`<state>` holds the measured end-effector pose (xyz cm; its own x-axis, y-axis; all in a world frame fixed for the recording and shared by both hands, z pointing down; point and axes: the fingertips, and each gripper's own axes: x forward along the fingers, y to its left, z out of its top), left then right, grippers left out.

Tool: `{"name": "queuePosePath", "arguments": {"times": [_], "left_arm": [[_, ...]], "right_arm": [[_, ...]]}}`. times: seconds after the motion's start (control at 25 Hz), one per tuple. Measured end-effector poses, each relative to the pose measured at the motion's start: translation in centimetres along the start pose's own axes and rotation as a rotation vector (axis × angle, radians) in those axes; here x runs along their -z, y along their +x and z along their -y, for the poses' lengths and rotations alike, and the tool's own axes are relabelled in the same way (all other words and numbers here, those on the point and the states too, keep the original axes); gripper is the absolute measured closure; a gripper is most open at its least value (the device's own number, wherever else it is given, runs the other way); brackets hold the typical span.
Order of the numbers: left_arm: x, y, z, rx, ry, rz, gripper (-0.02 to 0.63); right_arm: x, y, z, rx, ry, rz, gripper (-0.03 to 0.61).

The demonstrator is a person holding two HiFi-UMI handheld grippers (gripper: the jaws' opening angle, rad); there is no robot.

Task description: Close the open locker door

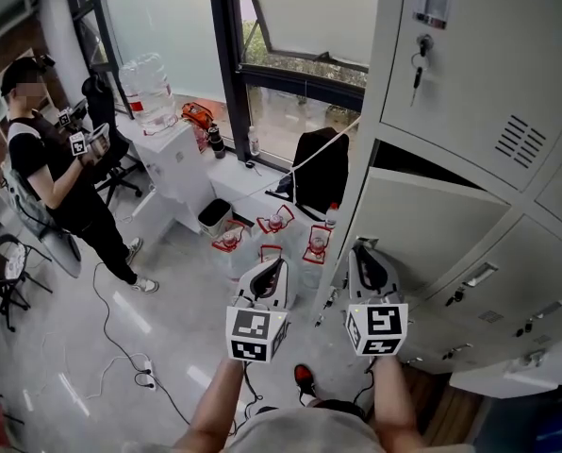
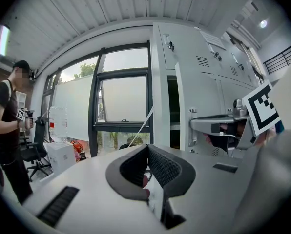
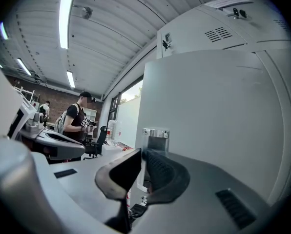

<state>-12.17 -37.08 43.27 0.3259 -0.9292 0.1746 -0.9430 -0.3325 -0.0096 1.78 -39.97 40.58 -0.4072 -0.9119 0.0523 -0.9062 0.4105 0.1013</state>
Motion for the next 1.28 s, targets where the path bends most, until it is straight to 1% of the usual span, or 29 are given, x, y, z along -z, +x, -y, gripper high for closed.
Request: {"name": "queuePosePath", "arguments": {"times": [0.56,1.28], "left_arm": [[-0.2,3.8,-1.0,0.003,-0.009,-0.006,0.591],[0.5,6.6,-2.1,0.007,-0.027,-0.022,0.591]], "right_arm": [[0.0,3.5,2.1,0.031,0.004,-0.004,0.537],[0.2,5.8,4.1,0.075,0.014,-0.005,0.537]]}}
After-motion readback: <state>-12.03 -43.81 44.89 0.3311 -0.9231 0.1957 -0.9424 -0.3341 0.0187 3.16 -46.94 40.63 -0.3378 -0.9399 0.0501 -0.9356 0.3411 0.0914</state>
